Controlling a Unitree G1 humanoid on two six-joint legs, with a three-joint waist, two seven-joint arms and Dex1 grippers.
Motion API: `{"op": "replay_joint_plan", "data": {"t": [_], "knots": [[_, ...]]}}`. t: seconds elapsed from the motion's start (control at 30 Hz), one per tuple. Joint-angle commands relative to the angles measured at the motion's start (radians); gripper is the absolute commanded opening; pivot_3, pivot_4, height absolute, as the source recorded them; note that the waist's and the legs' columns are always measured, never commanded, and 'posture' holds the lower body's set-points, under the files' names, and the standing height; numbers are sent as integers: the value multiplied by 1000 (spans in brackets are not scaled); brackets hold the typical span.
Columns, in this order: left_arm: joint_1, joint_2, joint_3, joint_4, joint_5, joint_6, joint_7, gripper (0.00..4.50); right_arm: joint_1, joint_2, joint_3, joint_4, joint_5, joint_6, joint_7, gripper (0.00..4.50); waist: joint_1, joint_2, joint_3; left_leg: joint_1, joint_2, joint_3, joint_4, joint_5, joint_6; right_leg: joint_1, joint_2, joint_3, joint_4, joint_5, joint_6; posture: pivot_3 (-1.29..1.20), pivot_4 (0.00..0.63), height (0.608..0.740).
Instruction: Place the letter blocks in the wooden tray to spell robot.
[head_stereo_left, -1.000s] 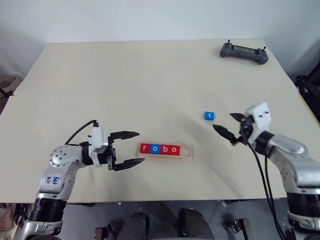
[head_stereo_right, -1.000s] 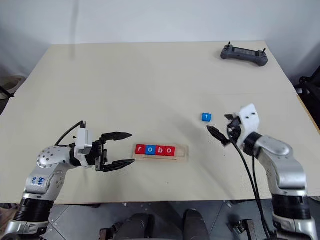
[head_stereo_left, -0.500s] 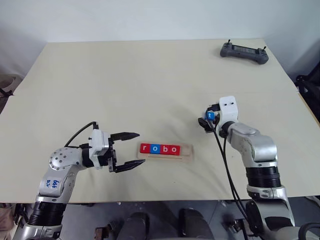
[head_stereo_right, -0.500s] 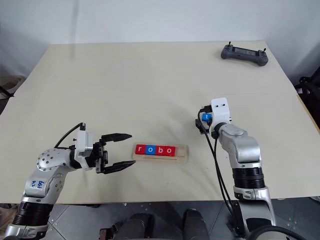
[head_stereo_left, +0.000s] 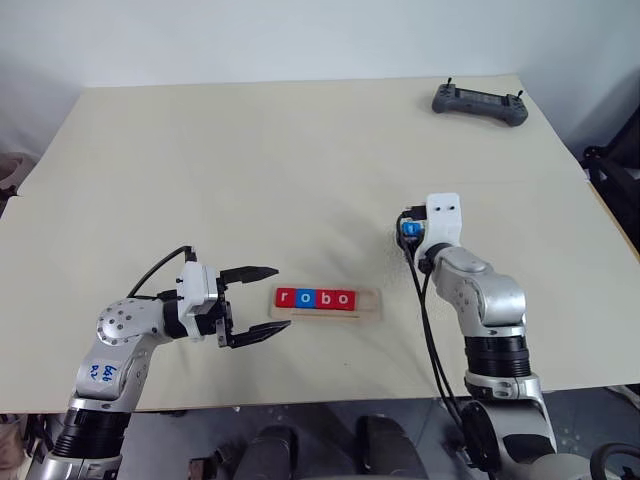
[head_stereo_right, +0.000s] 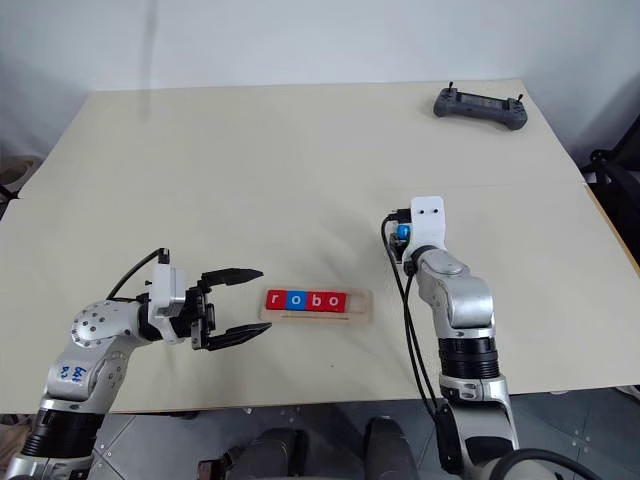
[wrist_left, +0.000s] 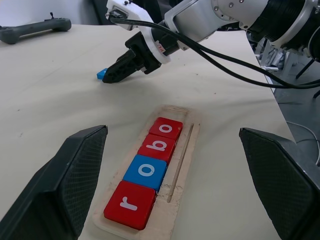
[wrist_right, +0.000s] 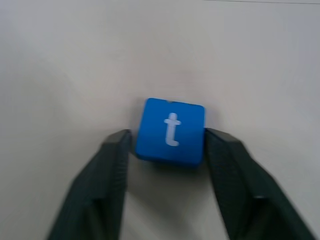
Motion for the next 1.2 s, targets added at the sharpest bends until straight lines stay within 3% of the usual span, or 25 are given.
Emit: {"op": "replay_joint_plan", "data": {"t": [0.03,0.2,0.47,0.67,0.8,0.97,1.1,1.2], "knots": [[-11,2,12,-28,-12,-6,2,4500,13,-7,-20,-18,-10,-1,-7,1479,0,0,0,0,0,0,0,0,0,0,0,0,0,0,0,0,150,740],[-15,3,10,-23,-15,-3,-7,4500,48,-56,-22,-102,2,42,32,1479,2,0,0,0,0,0,0,0,0,0,0,0,0,0,0,0,150,740],[-31,-2,-6,10,-17,4,-44,4500,326,-131,-62,-579,113,339,119,1479,3,0,0,-1,0,-1,-1,-1,1,0,0,1,-2,0,0,0,150,740],[-54,-16,-31,33,-17,10,-67,4500,476,-92,-82,-733,120,417,102,1479,3,0,0,0,0,0,-1,-1,1,0,0,2,-1,0,0,0,150,740],[-69,-22,-36,43,-14,13,-74,4500,486,-58,-87,-741,119,423,86,1479,3,0,0,0,0,1,-1,-1,1,0,0,3,-2,0,0,0,150,740],[-78,-23,-34,50,-12,12,-76,4500,458,-93,-94,-691,122,369,118,3138,2,0,0,1,0,0,-2,-1,1,0,0,3,-2,0,0,0,150,740],[-74,-20,-26,51,-10,7,-74,4500,444,-153,-147,-621,191,298,243,4465,4,0,0,1,-1,1,-1,0,1,0,0,3,-2,0,0,0,150,740],[-74,-19,-21,54,-8,2,-70,4500,445,-232,-173,-564,249,215,374,4465,6,0,0,1,-1,1,-1,0,2,1,0,3,-2,0,0,0,150,740]]}}
